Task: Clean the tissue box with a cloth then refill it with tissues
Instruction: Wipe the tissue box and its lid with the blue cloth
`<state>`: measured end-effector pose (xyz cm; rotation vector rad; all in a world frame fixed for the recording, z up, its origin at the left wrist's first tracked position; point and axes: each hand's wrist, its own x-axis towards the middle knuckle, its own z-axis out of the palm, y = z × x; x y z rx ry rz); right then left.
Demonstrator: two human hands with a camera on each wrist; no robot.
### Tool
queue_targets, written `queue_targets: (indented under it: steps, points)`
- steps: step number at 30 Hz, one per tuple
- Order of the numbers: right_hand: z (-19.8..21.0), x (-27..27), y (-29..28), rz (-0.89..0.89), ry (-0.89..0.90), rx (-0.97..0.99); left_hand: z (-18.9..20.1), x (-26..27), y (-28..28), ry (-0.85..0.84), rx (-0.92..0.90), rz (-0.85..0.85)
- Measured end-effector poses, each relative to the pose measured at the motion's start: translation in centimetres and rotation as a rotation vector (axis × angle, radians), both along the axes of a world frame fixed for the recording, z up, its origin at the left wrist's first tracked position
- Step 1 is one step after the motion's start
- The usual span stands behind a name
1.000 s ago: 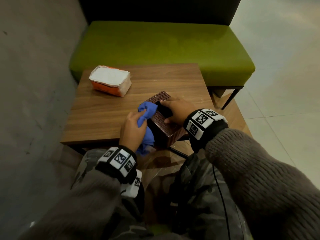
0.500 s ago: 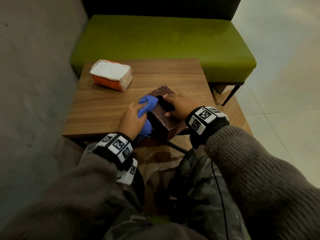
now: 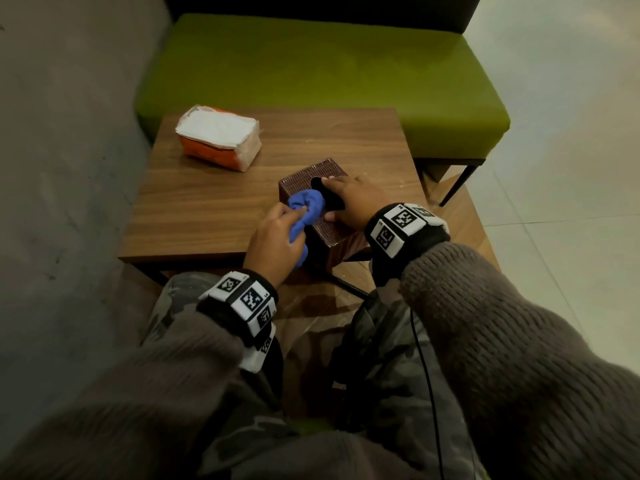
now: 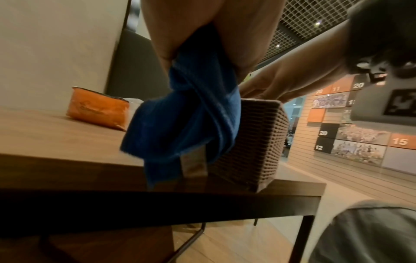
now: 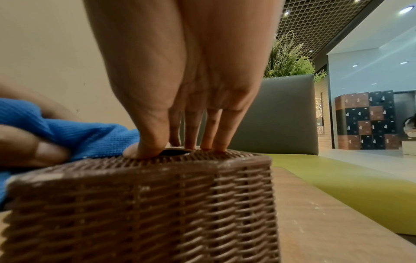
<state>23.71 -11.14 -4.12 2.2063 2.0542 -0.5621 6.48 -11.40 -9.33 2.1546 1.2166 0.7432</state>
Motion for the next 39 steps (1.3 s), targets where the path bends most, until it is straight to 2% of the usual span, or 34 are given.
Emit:
queue_targets:
  steps: [6,8,12,14,18,20,26,31,35,39]
  points:
    - [-0.4,-0.2,-0.1,-0.03,0.033,0.02,-1.4,-1.1,-5.7,-0.055,0.057,-0.197]
    - [-0.4,-0.2,-0.1,-0.024,0.034,0.02,-1.4,-1.0,-4.2,-0.078,0.032,-0.147]
    - [-0.3,-0.3,-0.2,-0.022,0.034,0.029,-0.8,-0.6,-0.1,-0.135,-0.028,0.065]
    - [-0.2,-0.3,-0.2,-0.027,0.041,0.028,-0.9,-0.2,-0.5,-0.126,-0.027,0.056]
    - [-0.3,-0.3,-0.1,-0.043,0.051,0.039,-1.6,-0.6,-4.8,-0.182,-0.018,-0.089]
    - [-0.4,-0.3,-0.1,-0.048,0.066,0.043,-1.6,-0.7,-5.1,-0.201,-0.028,-0.091]
    - [0.1,-0.5,-0.3,-0.025,0.046,0.018,0.7,0.7,2.9,-0.209,-0.14,0.233]
    - [0.2,-0.9,-0.1,-0.029,0.006,0.019,0.8,1.2,7.7,-0.17,-0.245,0.26]
    - [-0.1,-1.1,0.0,-0.063,-0.002,0.038,0.3,1.4,4.3,-0.096,-0.189,0.253]
    - [-0.2,-1.4,0.2,-0.08,0.002,0.057,0.5,0.7,-1.7,-0.162,-0.159,0.126]
